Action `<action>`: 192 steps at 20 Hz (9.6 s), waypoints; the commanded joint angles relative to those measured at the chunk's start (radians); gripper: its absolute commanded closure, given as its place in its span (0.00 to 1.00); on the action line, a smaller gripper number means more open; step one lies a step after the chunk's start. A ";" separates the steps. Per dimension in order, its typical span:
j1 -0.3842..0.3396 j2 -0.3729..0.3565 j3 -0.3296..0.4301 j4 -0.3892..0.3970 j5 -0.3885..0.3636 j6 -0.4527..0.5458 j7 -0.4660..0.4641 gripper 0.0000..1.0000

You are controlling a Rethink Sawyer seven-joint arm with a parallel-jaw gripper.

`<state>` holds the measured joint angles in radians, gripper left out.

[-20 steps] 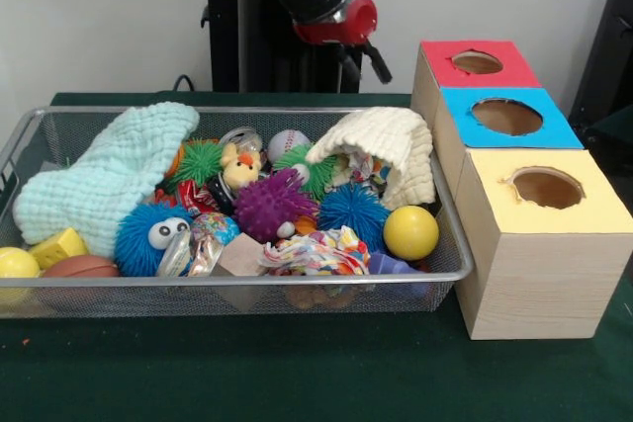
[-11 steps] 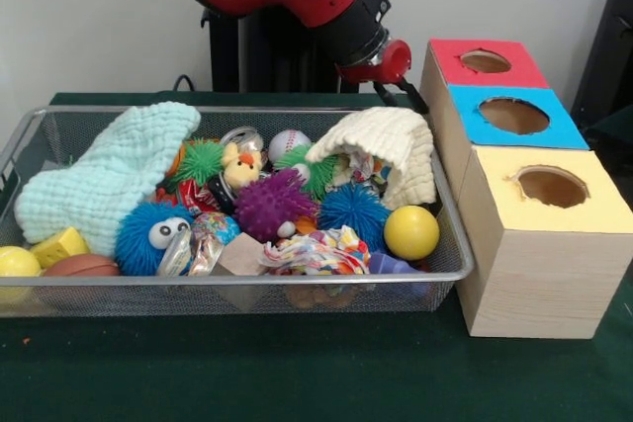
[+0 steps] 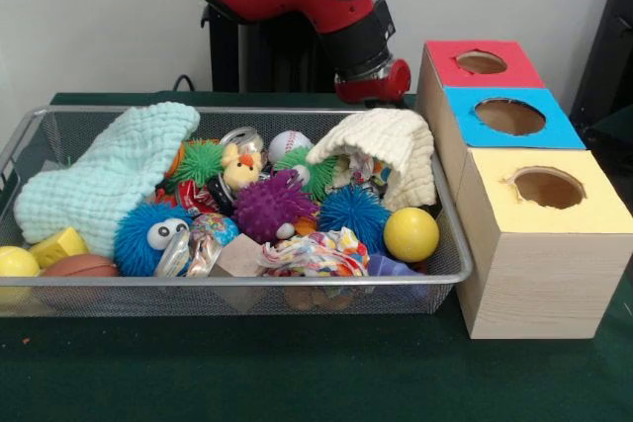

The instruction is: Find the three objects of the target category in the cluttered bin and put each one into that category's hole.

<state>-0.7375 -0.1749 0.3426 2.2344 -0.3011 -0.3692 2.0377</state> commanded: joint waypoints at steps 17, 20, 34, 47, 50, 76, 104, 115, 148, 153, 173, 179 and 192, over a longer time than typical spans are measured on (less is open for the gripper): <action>0.233 -0.041 -0.293 -0.300 0.276 0.160 0.012 0.00; 0.251 -0.145 -0.309 -0.275 0.351 0.553 0.011 0.00; 0.073 -0.278 -0.110 -0.216 0.239 0.679 0.052 0.00; -0.060 -0.486 0.117 -0.017 0.244 0.584 0.094 0.00; -0.091 -0.536 0.179 0.039 0.274 0.612 0.114 0.00; -0.072 -0.330 0.242 -0.092 -0.002 0.146 0.063 0.00; 0.538 0.033 -0.614 -0.452 0.364 -0.479 -0.099 0.00; 0.594 0.112 -0.741 -0.476 0.460 -0.687 -0.144 0.00; -0.303 0.090 0.368 -0.445 -0.667 0.482 0.141 0.00; -0.464 0.266 0.501 -0.355 -0.478 0.692 -0.110 0.00; -0.477 0.415 0.485 -0.249 -0.317 0.612 -0.056 0.00; -0.179 0.046 0.254 -0.229 -0.346 0.313 0.166 0.00; 0.548 -0.278 -0.597 -0.176 0.113 -0.028 -0.049 0.00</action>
<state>-0.3131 -0.4213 0.0127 1.9764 -0.2861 -0.6603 2.0412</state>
